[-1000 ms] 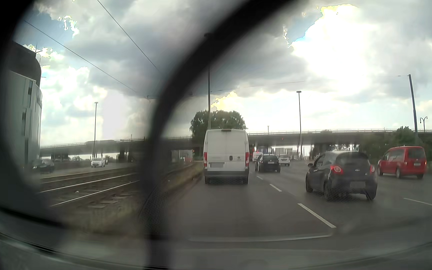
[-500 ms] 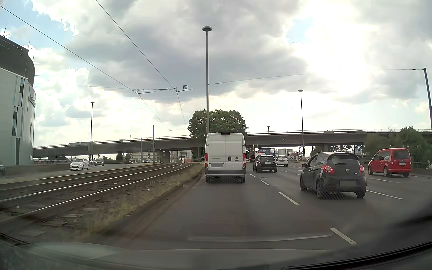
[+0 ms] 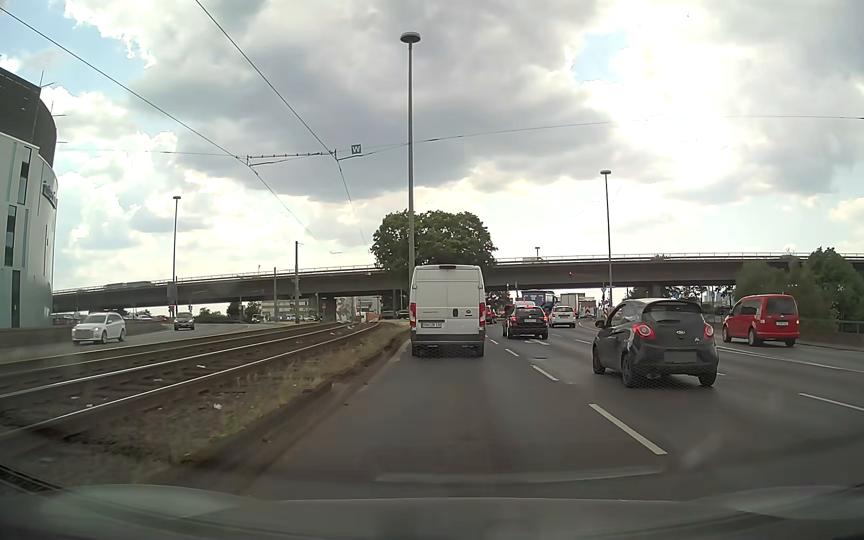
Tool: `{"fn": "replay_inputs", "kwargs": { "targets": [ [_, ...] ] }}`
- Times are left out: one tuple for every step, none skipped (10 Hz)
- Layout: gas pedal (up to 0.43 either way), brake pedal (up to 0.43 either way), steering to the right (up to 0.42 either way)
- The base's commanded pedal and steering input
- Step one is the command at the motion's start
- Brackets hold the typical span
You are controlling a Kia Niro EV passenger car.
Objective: Follow the waypoints while adhering to traffic rules and regulations
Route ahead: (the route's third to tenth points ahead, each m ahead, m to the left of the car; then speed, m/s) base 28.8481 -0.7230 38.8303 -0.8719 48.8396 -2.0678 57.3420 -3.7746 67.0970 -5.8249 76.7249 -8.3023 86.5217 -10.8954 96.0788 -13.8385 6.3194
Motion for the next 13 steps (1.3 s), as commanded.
{"fn": "replay_inputs", "kwargs": {
  "targets": [
    [0.13,0.037,0.001],
    [0.13,0.037,-0.001],
    [0.15,0.037,-0.006],
    [0.169,0.037,-0.01],
    [0.169,0.037,-0.01],
    [0.169,0.037,-0.01],
    [0.157,0.037,-0.009],
    [0.157,0.037,-0.01],
    [0.157,0.037,-0.01],
    [0.157,0.037,-0.01],
    [0.15,0.037,-0.01],
    [0.13,0.037,-0.01],
    [0.039,0.037,-0.01]
  ]
}}
